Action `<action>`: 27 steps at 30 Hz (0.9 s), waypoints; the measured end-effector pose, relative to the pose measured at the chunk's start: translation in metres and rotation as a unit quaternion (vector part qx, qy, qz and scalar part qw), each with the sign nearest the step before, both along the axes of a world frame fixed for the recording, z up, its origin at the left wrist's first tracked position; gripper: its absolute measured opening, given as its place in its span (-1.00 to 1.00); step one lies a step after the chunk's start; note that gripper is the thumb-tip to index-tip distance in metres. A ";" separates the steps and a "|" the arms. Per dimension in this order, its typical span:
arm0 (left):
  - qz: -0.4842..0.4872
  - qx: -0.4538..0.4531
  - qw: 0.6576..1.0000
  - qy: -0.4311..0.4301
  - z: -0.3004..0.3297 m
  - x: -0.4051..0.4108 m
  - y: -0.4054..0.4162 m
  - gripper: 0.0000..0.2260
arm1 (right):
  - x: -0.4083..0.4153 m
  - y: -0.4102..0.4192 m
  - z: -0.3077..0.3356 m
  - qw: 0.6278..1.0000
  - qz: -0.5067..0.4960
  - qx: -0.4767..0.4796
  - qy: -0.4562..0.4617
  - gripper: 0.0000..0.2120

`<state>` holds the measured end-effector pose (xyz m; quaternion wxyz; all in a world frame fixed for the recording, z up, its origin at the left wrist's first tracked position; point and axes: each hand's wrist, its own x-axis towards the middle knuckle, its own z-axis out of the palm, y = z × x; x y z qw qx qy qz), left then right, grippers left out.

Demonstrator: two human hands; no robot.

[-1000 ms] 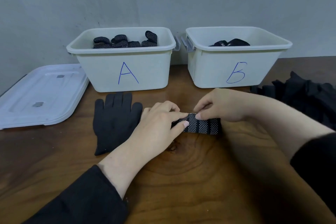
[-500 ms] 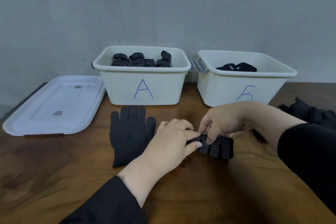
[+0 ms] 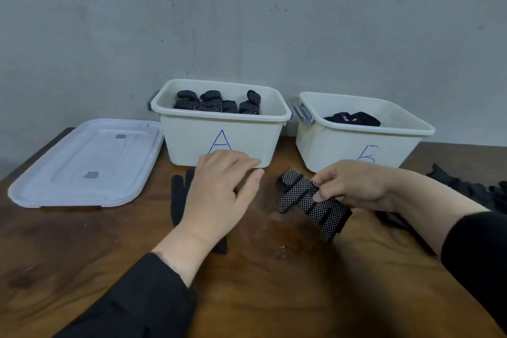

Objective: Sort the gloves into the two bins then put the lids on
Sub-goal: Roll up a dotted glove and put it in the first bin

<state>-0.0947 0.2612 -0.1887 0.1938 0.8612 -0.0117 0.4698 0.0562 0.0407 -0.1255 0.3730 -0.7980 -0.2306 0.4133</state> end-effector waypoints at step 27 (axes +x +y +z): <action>0.130 0.061 0.989 0.025 0.016 0.035 0.100 -0.65 | 0.078 0.222 0.088 0.928 -0.148 -0.112 -0.323 -0.77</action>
